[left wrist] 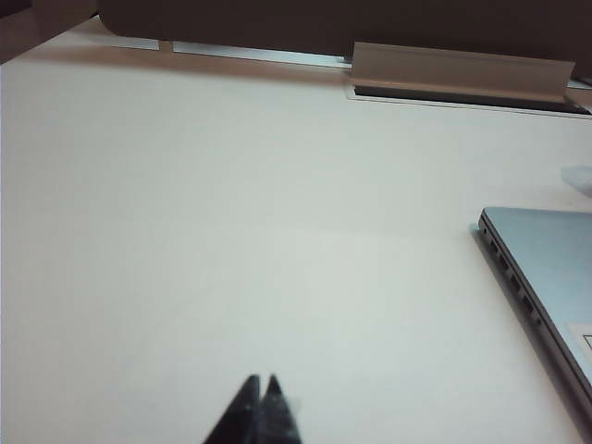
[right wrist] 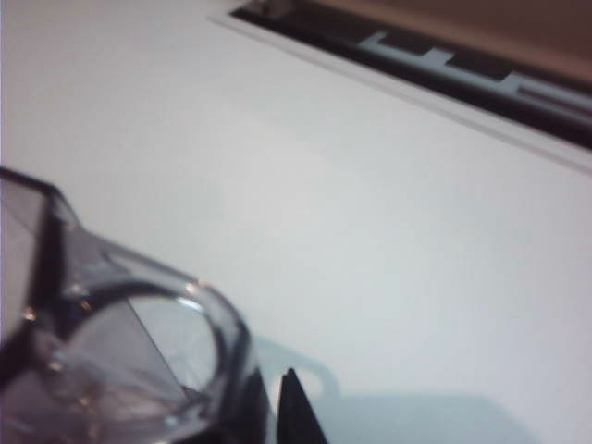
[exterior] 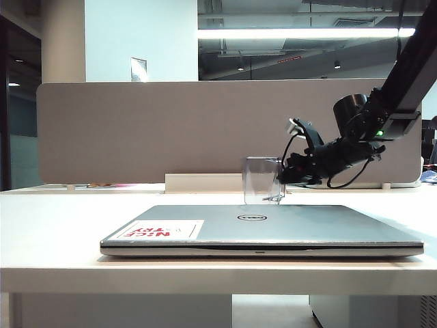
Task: Pick up the water cup and place it on the side of the laptop away from you.
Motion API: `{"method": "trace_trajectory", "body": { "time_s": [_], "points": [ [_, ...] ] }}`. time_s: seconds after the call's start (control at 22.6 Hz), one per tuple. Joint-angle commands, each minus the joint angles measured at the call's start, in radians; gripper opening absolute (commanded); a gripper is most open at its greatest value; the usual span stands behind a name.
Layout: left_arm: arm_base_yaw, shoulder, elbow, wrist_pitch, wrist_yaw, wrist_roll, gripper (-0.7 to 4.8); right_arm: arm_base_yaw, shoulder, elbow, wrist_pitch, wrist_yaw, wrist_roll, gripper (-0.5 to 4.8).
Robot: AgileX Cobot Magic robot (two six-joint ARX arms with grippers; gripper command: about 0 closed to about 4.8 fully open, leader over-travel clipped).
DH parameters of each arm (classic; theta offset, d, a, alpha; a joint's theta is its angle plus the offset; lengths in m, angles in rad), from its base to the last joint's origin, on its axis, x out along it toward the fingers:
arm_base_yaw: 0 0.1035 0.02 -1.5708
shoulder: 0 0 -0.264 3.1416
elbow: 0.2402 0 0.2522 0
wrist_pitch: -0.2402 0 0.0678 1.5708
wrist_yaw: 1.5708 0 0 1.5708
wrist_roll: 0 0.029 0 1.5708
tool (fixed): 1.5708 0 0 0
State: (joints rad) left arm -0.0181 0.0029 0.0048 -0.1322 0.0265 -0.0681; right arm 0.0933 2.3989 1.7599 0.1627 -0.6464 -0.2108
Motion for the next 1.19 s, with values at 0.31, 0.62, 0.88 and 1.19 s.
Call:
{"method": "trace_trajectory", "body": {
  "time_s": [0.31, 0.62, 0.88, 1.19],
  "points": [
    [-0.001, 0.001, 0.003, 0.008, 0.003, 0.001, -0.05, 0.001, -0.043, 0.002, -0.077, 0.023, -0.003, 0.64],
    [-0.001, 0.001, 0.003, 0.015, 0.000, 0.001, -0.05, 0.001, -0.080, 0.002, -0.183, 0.061, -0.003, 0.64],
    [-0.001, 0.001, 0.003, 0.015, 0.000, 0.000, -0.05, 0.002, -0.092, 0.002, -0.299, 0.095, -0.005, 0.65],
    [-0.001, 0.001, 0.003, 0.015, 0.000, 0.000, -0.05, 0.002, -0.119, 0.002, -0.331, 0.096, -0.007, 0.65]
  ]
}}
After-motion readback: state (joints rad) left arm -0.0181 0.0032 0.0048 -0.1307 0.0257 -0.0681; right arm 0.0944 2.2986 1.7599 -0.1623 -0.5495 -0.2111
